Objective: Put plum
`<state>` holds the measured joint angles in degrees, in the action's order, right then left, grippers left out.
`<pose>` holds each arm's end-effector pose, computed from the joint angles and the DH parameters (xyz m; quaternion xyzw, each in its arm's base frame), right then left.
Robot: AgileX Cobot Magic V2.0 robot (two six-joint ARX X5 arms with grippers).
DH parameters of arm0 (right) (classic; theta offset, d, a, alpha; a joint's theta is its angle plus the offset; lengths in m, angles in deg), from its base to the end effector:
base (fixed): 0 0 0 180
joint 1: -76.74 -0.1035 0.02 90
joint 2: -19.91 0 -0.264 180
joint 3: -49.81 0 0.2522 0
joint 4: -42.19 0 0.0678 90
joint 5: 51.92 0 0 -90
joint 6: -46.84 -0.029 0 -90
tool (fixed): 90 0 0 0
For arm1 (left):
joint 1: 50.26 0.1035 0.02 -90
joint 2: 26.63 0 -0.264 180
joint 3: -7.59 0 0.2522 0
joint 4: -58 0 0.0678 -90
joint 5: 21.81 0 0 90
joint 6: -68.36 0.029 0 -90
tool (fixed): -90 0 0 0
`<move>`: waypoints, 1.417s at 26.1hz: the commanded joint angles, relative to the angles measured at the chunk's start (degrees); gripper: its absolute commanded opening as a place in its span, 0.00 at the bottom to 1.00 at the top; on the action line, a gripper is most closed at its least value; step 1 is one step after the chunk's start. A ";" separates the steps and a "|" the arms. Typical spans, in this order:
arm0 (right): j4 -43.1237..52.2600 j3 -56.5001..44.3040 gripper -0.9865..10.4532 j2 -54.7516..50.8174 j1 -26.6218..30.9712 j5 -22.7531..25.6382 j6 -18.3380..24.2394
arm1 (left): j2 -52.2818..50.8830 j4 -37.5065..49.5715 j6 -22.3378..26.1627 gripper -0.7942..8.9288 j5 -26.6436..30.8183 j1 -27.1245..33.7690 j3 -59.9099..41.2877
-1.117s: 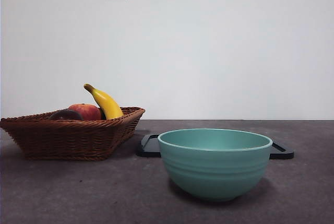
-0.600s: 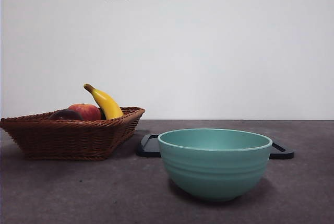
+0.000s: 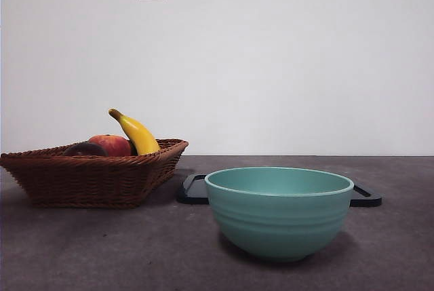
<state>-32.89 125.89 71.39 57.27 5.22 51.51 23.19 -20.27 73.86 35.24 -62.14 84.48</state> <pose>0.1301 0.0627 0.3439 0.0166 0.4069 0.4158 0.8132 0.1259 -0.0426 0.3482 -0.0389 0.4078 -0.3639 0.8365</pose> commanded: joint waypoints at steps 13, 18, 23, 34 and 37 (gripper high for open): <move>0.61 1.18 0.46 0.48 -0.28 -0.11 0.24 | 7.21 12.13 -3.67 0.56 10.58 -0.59 1.20; 1.05 1.18 0.46 0.48 -0.28 -0.11 0.24 | 13.55 17.51 -4.50 0.56 15.34 -1.68 1.22; 1.09 1.18 0.46 0.48 -0.28 -0.11 0.24 | 20.59 23.19 -4.79 0.56 20.59 -2.80 1.33; 1.18 1.18 0.46 0.48 -0.28 -0.09 0.22 | 34.93 32.61 -4.76 0.55 24.70 -3.63 2.34; 1.22 1.18 0.46 0.48 -0.28 -0.09 0.22 | 38.18 33.40 -4.72 0.55 26.71 -3.63 2.97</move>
<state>-32.19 125.89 71.39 57.27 5.22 51.51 60.19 12.65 69.09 61.44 -65.52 85.93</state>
